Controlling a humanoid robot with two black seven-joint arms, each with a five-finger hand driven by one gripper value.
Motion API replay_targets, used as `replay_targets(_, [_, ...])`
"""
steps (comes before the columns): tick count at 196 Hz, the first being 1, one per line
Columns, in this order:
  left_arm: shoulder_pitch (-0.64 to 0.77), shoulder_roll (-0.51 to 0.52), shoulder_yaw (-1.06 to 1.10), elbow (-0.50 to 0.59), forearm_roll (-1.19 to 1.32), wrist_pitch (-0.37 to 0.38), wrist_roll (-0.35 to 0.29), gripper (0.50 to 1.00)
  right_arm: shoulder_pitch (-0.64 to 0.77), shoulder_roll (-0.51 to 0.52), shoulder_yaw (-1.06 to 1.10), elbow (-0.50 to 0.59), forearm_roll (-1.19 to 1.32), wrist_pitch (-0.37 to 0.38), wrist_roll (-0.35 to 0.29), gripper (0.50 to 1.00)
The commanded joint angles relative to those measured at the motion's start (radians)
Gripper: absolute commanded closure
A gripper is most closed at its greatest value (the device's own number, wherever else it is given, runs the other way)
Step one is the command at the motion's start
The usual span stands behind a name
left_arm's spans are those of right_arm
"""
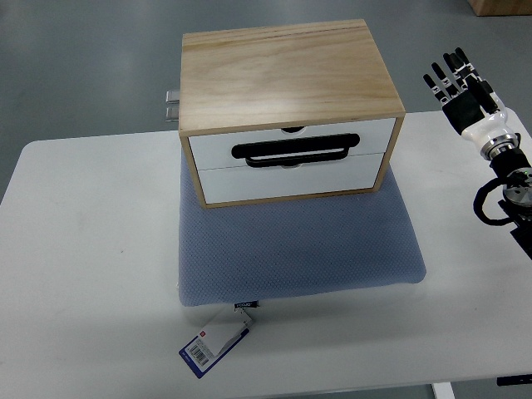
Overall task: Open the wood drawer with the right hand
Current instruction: 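Move the right hand over the wooden cabinet toward the drawers, then lower the right hand and hook fingers into the upper drawer's black handle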
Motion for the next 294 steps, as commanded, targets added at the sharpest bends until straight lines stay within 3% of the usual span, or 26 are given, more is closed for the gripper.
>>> replay_targets(1, [0.0,0.0,-0.002,0.002,0.0,0.002,-0.002,0.5,0.0,-0.001,0.0,0.0,0.0,0.0,0.001,0.556])
replay_targets(65, [0.0,0.0,-0.002,-0.003,0.0,0.002,-0.011,0.5,0.063,-0.018,-0.015,0.001,-0.063,-0.005,-0.006,0.556])
replay_targets(102, [-0.005,0.0,-0.002,-0.005,0.0,-0.003,-0.009,0.5,0.189,-0.109,-0.08,0.01,-0.307,-0.015,-0.048,0.556])
replay_targets(103, [-0.005,0.0,-0.002,-0.005,0.0,-0.005,-0.009,0.5,0.25,-0.145,-0.116,0.012,-0.421,-0.014,-0.078,0.556])
replay_targets(116, [-0.006,0.0,-0.002,-0.009,0.0,-0.009,-0.009,0.5,0.341,-0.187,-0.186,0.027,-0.583,-0.011,-0.114,0.556])
replay_targets(143, [-0.006,0.0,-0.002,-0.028,0.002,-0.011,-0.009,0.5,0.509,-0.317,-0.338,0.187,-0.89,0.02,-0.152,0.556])
replay_targets(160, [-0.009,0.0,-0.002,-0.043,0.002,-0.011,-0.008,0.5,0.617,-0.394,-0.436,0.362,-1.014,0.061,-0.223,0.556])
replay_targets(171, [-0.011,0.0,-0.002,-0.052,0.002,-0.011,-0.006,0.5,0.706,-0.448,-0.503,0.499,-1.055,0.109,-0.31,0.556])
replay_targets(217, [-0.011,0.0,-0.002,-0.054,0.002,-0.011,-0.005,0.5,0.983,-0.511,-0.71,0.851,-1.014,0.109,-0.577,0.558])
replay_targets(229, [-0.011,0.0,-0.002,-0.054,0.002,-0.011,-0.006,0.5,0.993,-0.511,-0.719,0.865,-1.003,0.109,-0.588,0.558])
replay_targets(230, [-0.011,0.0,-0.002,-0.054,0.002,-0.011,-0.006,0.5,1.038,-0.511,-0.767,0.928,-0.938,0.109,-0.645,0.56])
replay_targets(251, [-0.011,0.0,-0.002,-0.054,0.0,-0.011,-0.005,0.5,1.109,-0.495,-0.861,1.032,-0.815,0.109,-0.744,0.562])
replay_targets(291, [-0.011,0.0,-0.002,-0.054,0.0,-0.011,-0.006,0.5,1.123,-0.446,-0.904,1.087,-0.684,0.109,-0.802,0.566])
replay_targets(294, [-0.011,0.0,-0.002,-0.051,0.0,-0.011,-0.005,0.5,1.123,-0.408,-0.933,1.087,-0.65,0.074,-0.81,0.566])
